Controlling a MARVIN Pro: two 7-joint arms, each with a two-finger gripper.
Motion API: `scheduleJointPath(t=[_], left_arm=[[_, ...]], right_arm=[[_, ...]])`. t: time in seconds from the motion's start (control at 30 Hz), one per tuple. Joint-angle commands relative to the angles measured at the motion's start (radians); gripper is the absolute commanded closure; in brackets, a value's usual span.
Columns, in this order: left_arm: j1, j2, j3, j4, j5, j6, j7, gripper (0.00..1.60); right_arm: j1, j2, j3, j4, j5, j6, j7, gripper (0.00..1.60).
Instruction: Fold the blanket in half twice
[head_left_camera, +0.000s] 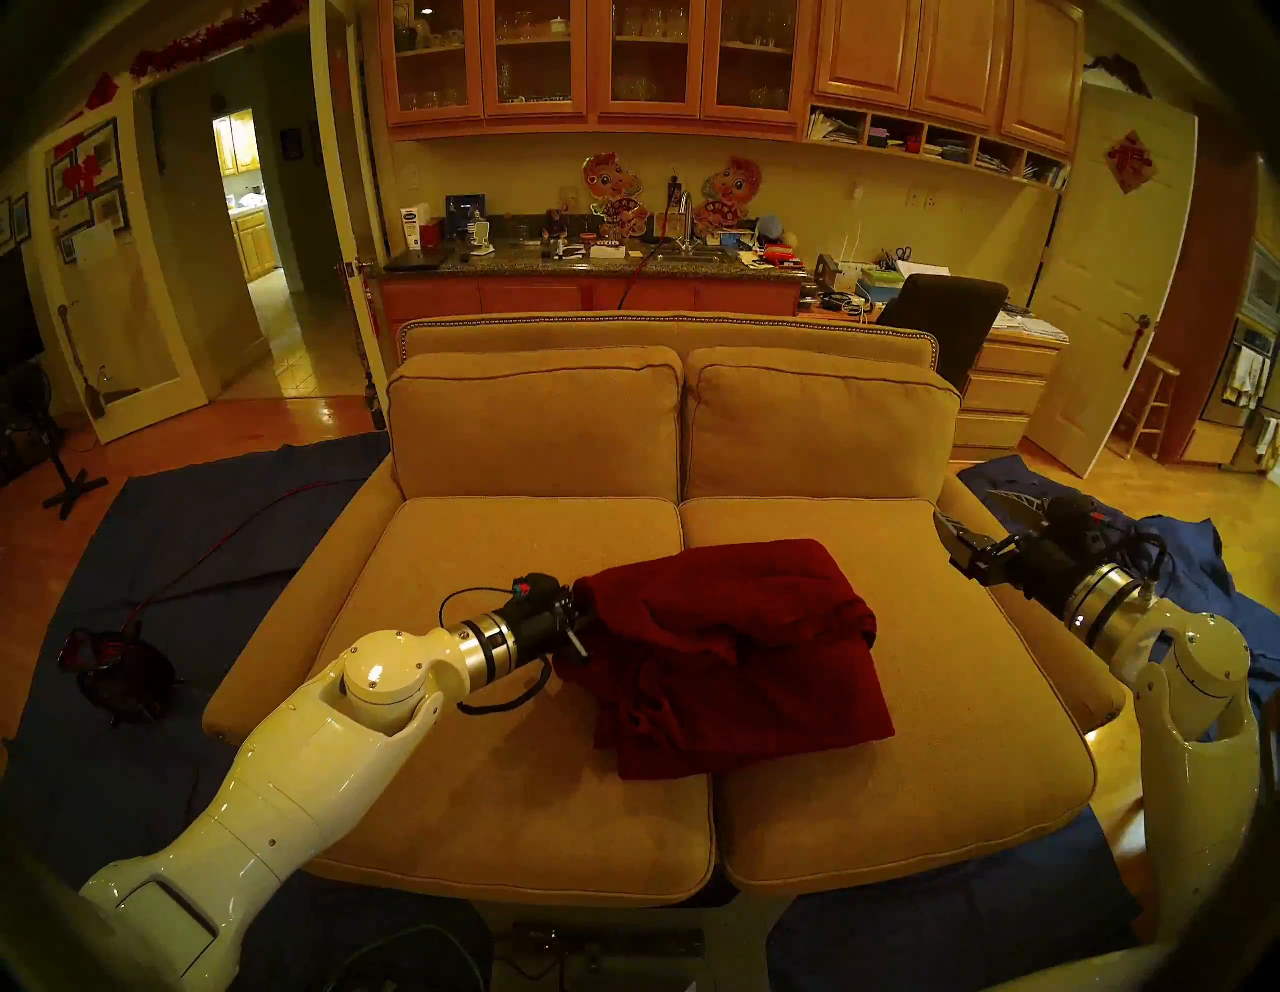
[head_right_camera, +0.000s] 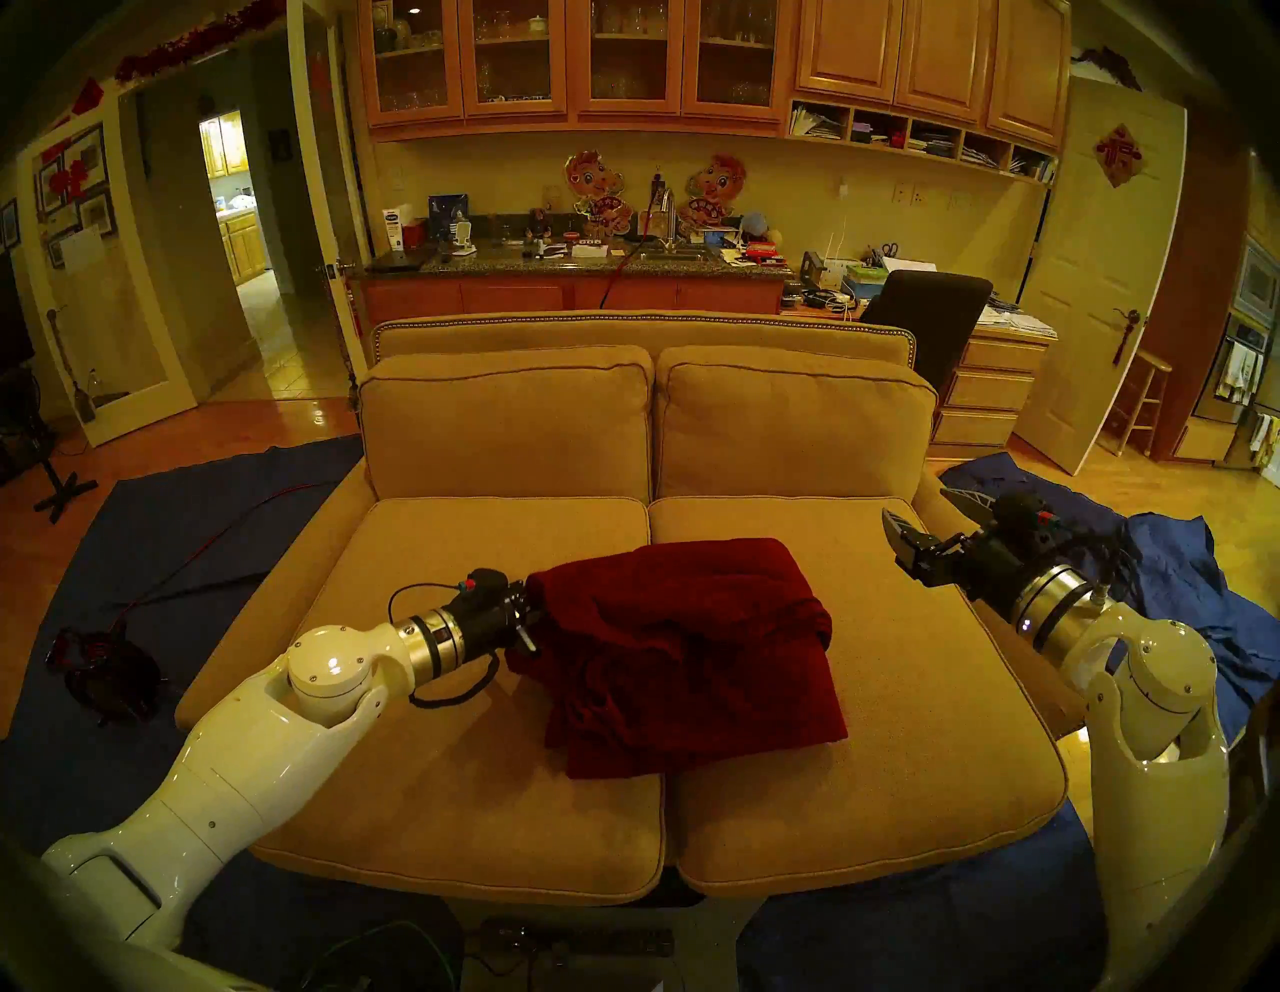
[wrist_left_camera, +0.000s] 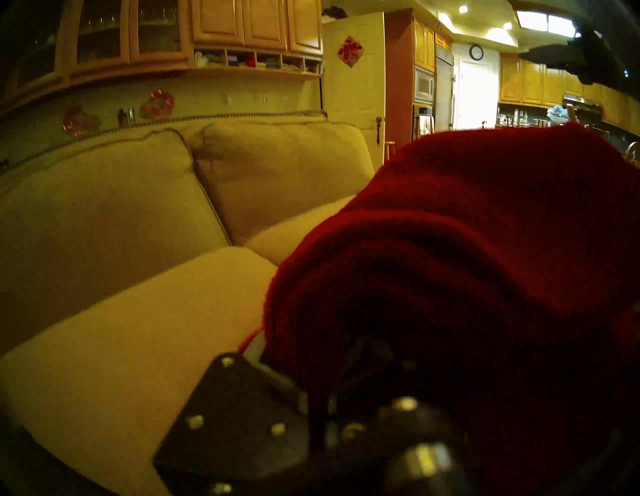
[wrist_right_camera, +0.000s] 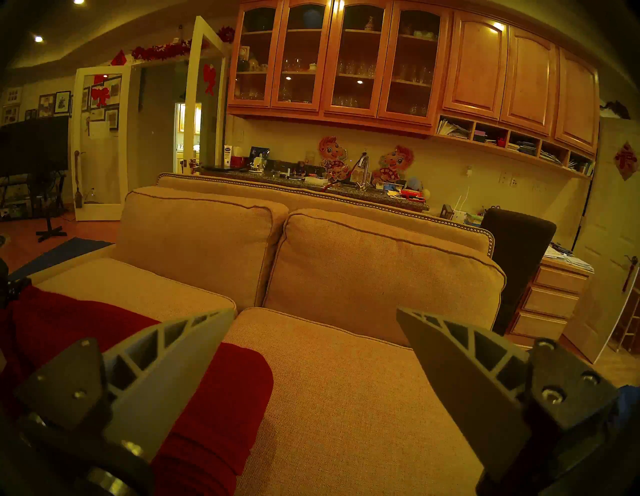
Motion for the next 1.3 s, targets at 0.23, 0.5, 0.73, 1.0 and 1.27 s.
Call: scheduleJointPath(t=[0.23, 0.5, 0.73, 1.0, 1.27], left_arm=[[-0.179, -0.113, -0.013, 0.082, 0.161, -0.015, 0.029, 1.6], [-0.217, -0.117, 0.011, 0.117, 0.122, 0.052, -0.015, 1.6], [-0.257, -0.142, 0.011, 0.183, 0.105, 0.131, -0.05, 1.6], [-0.228, -0.121, -0.003, 0.15, 0.096, 0.15, -0.07, 0.0], [-0.154, -0.08, -0.077, 0.061, 0.064, 0.17, -0.034, 0.0]], right_arm=[[0.007, 0.002, 0.008, -0.008, 0.001, -0.001, -0.001, 0.0], [0.007, 0.001, 0.009, -0.009, 0.001, 0.0, -0.001, 0.0], [0.007, 0.001, 0.009, -0.009, 0.001, 0.0, -0.001, 0.0], [0.008, 0.001, 0.009, -0.009, 0.001, 0.001, -0.001, 0.0], [0.008, 0.0, 0.009, -0.009, 0.001, 0.0, -0.001, 0.0]])
